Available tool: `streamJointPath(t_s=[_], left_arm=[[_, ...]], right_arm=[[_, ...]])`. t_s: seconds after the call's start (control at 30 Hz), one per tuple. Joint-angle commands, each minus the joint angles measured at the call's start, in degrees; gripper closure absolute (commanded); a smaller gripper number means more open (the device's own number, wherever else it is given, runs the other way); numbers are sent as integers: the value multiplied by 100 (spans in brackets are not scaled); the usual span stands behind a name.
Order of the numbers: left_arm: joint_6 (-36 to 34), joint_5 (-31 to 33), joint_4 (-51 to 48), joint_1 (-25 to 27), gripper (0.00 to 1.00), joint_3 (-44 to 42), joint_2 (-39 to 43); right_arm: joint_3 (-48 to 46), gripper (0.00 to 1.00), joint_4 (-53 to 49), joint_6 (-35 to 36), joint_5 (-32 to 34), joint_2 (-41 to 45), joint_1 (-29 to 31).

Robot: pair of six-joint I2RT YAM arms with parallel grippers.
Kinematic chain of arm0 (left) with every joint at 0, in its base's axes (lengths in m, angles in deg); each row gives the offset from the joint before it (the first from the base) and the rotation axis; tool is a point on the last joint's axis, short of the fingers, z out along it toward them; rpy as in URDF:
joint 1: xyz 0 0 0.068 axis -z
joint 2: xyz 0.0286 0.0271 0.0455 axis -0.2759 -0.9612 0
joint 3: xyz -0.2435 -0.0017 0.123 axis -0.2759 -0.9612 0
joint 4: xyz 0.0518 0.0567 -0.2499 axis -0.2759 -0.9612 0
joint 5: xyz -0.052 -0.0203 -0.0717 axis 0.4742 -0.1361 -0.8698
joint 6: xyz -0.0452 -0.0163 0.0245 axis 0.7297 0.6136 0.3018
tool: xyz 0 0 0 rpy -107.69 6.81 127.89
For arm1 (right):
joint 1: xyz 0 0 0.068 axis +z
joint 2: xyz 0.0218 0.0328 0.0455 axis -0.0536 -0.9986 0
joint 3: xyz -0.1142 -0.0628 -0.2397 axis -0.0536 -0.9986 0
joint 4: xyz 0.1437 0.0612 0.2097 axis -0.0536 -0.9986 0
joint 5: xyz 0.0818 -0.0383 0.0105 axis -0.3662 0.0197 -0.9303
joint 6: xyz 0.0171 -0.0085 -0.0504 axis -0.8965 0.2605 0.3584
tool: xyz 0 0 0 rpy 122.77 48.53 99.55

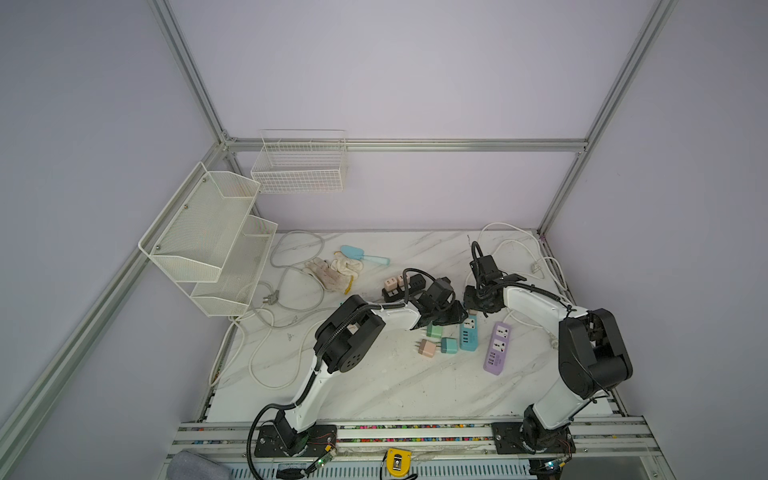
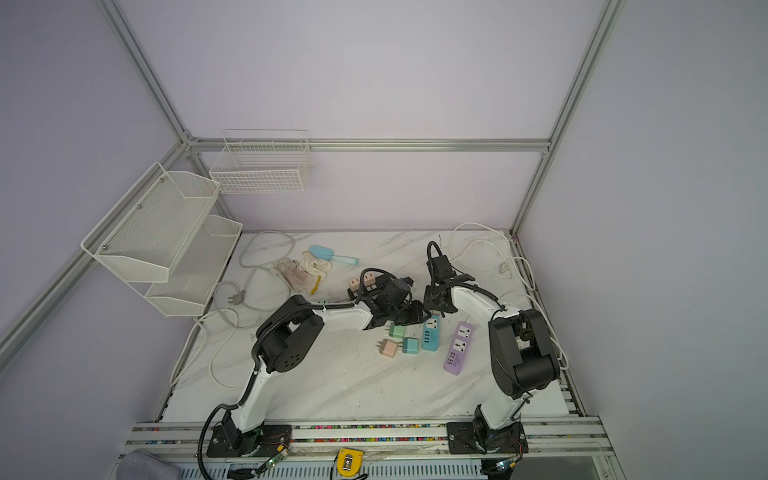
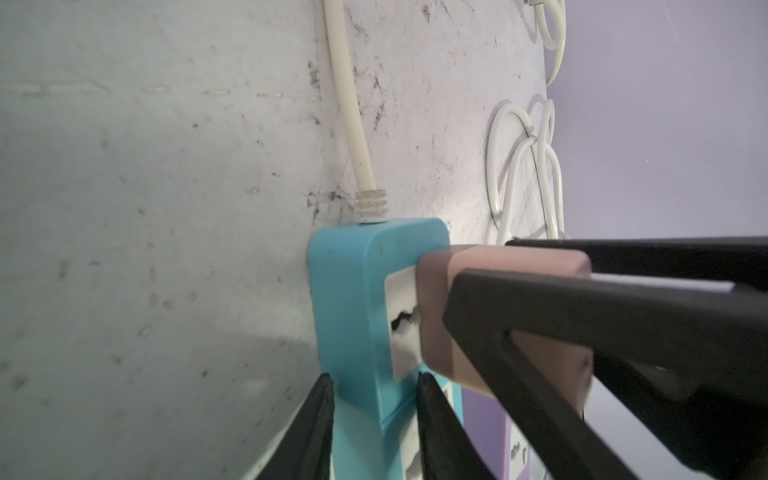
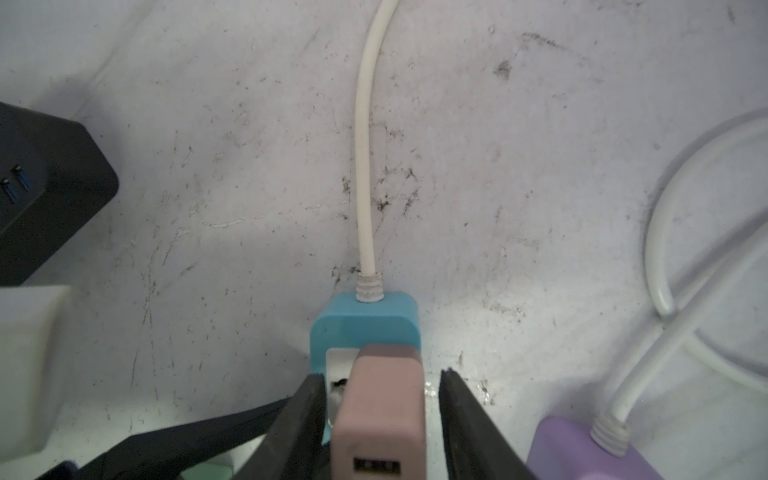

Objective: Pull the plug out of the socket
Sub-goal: 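Move the right gripper over the pink adapter while the left grips the teal strip, then close the right gripper on the pink adapter and pull it upward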

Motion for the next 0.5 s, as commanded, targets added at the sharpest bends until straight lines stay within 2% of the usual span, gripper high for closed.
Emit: streamJointPath(t_s=[0.0,0.17,0.47], left_arm=[[-31,49,-110,19,67,131,-29],[-24,111,-110,19,68,16,28],[-125,329,-112,78,69,-142,96]], right_arm=[[-84,54,48,49,16,-82,-38],[-165,58,75,80,-84,-161,-36],[-184,73,75,93,-94,-185,-34]])
